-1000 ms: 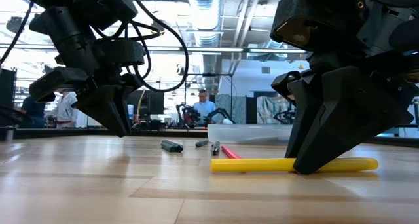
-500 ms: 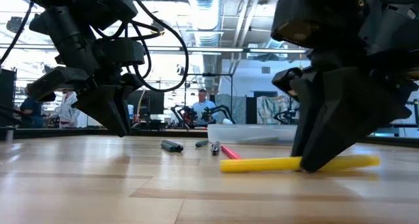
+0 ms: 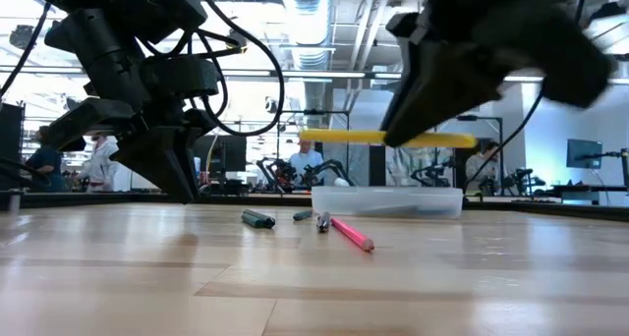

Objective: Pick & place school supplies into a supply box
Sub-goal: Put the yellow pen into the black supply box

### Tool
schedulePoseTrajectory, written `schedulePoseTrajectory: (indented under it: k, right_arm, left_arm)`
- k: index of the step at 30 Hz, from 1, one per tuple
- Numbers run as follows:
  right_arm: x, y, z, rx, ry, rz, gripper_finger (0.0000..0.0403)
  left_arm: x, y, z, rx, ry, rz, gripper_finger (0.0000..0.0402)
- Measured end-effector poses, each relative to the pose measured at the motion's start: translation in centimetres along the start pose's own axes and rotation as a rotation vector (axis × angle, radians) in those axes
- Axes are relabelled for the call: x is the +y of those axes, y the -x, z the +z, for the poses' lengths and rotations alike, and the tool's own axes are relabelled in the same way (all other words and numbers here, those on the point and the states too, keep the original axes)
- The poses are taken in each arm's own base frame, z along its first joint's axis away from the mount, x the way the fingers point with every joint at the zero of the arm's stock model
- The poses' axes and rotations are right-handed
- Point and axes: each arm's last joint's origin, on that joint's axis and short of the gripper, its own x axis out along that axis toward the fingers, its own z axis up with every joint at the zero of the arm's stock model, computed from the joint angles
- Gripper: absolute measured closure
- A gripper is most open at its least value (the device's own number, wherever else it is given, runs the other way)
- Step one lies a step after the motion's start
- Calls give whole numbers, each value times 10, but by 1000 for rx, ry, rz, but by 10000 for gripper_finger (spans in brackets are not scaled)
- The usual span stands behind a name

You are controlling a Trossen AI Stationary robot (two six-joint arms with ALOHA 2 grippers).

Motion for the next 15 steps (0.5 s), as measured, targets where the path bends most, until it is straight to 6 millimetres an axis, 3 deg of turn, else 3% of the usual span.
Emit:
schedulePoseTrajectory:
  k: [7,15]
  right_arm:
    - [-32,-9,-2,86,-2,-254,372]
    - [-81,-35,-13,203,-88,-336,375]
  left_arm:
    - [0,0,0,-3,-1,0,345]
    - [0,0,2,-25,-11,0,345]
